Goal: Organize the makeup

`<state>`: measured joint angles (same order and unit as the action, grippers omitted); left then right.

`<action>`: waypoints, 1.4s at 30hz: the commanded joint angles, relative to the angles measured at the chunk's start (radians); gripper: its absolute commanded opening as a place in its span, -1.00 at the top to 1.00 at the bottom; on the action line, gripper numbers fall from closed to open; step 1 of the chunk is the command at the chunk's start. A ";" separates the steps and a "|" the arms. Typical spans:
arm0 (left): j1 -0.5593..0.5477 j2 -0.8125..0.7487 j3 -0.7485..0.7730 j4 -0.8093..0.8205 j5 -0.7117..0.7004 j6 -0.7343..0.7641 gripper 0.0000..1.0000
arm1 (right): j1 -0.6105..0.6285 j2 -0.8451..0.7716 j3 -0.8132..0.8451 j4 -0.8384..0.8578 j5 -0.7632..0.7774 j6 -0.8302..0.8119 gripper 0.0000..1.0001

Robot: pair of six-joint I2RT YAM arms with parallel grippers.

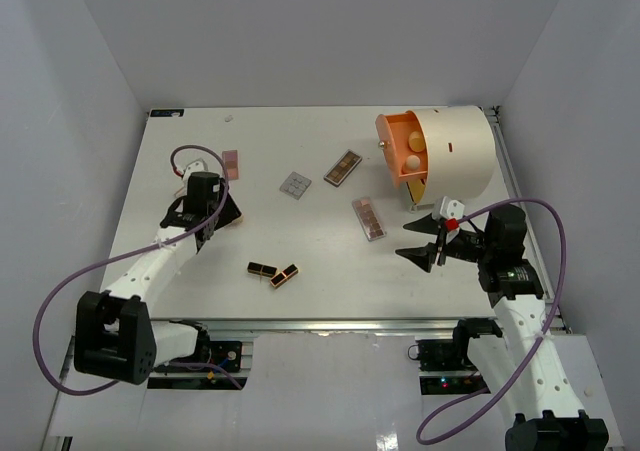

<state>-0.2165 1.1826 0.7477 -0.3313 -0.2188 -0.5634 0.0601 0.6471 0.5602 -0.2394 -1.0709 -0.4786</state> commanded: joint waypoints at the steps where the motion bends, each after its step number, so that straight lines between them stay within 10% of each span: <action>1: 0.056 0.095 0.077 -0.093 0.022 -0.121 -0.17 | -0.003 -0.026 0.038 0.028 0.025 0.001 -0.33; 21: 0.131 0.413 0.198 -0.056 0.120 -0.029 -0.05 | -0.019 -0.040 0.035 0.028 0.045 0.001 -0.34; 28: 0.134 0.388 0.192 -0.042 0.172 -0.006 0.68 | -0.025 -0.034 0.032 0.028 0.042 0.000 -0.34; 42: 0.071 0.122 0.168 0.240 0.768 -0.100 1.00 | -0.047 -0.032 0.033 0.030 0.044 0.003 -0.34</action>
<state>-0.0945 1.4093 0.8848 -0.2632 0.3163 -0.6020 0.0266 0.6170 0.5602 -0.2359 -1.0234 -0.4786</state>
